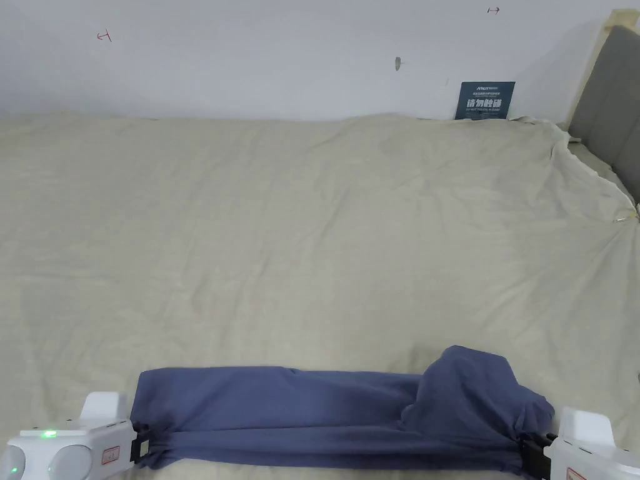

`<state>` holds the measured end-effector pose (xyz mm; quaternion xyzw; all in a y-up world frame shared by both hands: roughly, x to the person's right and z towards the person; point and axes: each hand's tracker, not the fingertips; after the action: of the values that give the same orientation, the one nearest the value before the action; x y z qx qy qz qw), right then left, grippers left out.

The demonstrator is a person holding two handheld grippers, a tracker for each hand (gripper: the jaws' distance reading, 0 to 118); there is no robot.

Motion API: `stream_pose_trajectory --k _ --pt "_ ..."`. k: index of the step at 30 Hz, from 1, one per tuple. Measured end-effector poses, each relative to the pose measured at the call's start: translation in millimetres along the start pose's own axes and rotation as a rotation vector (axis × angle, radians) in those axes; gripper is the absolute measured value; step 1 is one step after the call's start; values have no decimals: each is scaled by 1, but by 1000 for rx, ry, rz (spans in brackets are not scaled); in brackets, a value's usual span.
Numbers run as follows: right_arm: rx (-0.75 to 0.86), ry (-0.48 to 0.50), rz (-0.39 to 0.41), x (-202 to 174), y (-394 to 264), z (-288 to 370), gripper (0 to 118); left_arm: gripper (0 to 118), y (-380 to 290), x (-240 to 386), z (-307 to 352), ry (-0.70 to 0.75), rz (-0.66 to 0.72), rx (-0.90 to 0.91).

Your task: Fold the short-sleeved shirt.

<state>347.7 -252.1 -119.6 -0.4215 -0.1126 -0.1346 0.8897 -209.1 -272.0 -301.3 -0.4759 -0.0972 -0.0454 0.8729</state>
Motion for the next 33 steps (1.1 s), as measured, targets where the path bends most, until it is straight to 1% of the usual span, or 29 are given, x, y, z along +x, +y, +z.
stream_pose_trajectory --k 4,5,6,7,8,9,10,11,12,14,17,19,23,24,25,27,29,30,31,32,33 --pt "-18 -17 -3 1 -2 -6 3 1 2 2 1 15 -3 -4" --pt "-14 -18 -6 1 -1 -3 3 3 4 7 6 19 -6 -1" --pt "-8 -16 -11 1 1 1 5 11 6 7 8 20 -5 -1" --pt "1 -8 -24 -4 4 10 12 24 10 6 12 7 22 -4" --pt "11 -10 -27 -6 8 17 26 42 12 5 16 -8 55 -1" --pt "42 -18 -19 -8 14 26 50 64 16 5 24 -25 85 13" --pt "91 -13 -8 -11 22 36 79 84 21 5 33 -35 115 43" --pt "131 5 1 -13 30 45 94 97 26 6 41 -43 129 78" --pt "168 11 5 -15 38 54 97 103 31 7 49 -52 133 114" --pt "261 16 6 -23 56 75 97 103 44 15 71 -47 136 192" --pt "396 17 32 -38 81 103 97 103 68 29 103 -45 115 322" --pt "450 16 46 -52 93 118 97 103 79 37 119 -33 107 404" --pt "573 -18 93 -75 106 134 95 102 93 57 140 24 68 560" --pt "596 -40 103 -81 108 137 93 101 95 61 144 37 59 601" --pt "616 -65 119 -86 109 139 90 94 97 65 146 46 43 627" --pt "649 -79 131 -88 110 137 77 78 97 71 150 32 25 681" --pt "680 -97 150 -94 109 137 51 53 96 75 152 11 17 712" --pt "692 -112 158 -97 108 137 38 35 95 76 152 3 12 719" --pt "700 -115 160 -99 107 136 18 10 94 77 152 -3 10 721" --pt "707 -117 162 -100 106 136 2 0 93 78 150 -9 9 721" --pt "720 -121 158 -101 105 136 0 0 93 79 151 -15 12 725"
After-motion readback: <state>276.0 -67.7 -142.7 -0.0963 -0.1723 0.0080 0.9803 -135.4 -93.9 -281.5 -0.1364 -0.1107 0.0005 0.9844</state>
